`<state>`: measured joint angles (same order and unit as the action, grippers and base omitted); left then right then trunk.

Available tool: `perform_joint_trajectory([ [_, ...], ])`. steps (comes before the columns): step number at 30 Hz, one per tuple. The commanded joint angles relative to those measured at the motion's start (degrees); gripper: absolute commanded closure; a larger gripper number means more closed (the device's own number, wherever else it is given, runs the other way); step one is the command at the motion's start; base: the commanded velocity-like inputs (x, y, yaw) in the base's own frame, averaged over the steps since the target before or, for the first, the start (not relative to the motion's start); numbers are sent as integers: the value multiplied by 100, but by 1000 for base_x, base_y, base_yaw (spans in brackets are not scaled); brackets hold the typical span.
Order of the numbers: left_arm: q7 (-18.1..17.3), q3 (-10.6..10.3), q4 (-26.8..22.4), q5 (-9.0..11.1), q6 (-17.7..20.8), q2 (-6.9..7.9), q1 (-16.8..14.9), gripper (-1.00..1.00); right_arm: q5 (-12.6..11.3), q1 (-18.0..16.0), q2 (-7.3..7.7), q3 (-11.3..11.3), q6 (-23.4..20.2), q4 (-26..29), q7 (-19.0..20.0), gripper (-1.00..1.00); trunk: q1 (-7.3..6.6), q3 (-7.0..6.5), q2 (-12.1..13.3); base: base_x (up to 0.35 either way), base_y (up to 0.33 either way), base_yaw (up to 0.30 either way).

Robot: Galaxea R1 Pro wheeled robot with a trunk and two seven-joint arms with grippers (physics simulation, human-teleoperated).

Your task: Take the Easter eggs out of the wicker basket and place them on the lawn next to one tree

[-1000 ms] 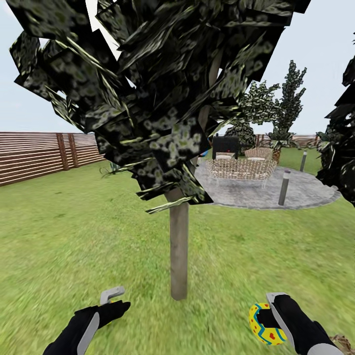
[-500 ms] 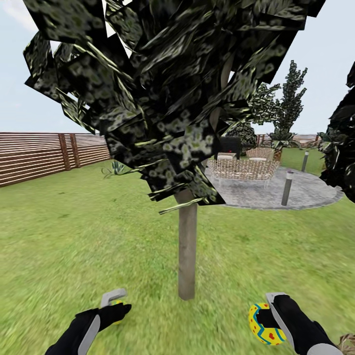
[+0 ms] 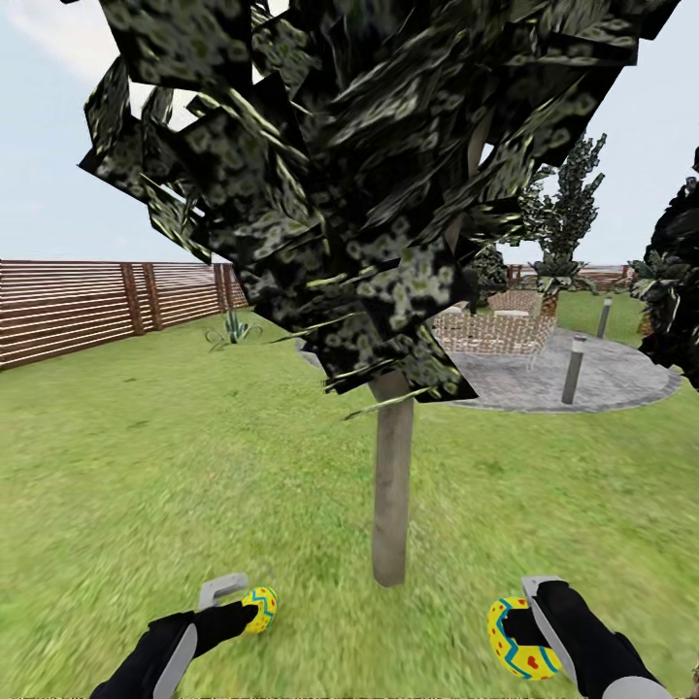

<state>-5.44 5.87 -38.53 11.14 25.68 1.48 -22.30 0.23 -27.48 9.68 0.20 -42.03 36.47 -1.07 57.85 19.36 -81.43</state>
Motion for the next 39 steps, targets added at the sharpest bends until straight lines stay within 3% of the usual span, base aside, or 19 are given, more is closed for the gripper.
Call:
perform_joint_trajectory([
  [1,-26,12,-5,25,34,8,-3,-100,10,-3,-1,6,-32,10,-16,100,0,7,-5,-73,317,0],
  [22,-23,45,-3,28,34,34,-3,-100,12,-3,-76,-2,-24,1,-16,100,0,7,-5,37,318,0],
  [39,-54,91,-5,64,34,62,-3,-100,21,-3,-89,7,-24,1,-16,100,0,7,-5,194,113,0],
])
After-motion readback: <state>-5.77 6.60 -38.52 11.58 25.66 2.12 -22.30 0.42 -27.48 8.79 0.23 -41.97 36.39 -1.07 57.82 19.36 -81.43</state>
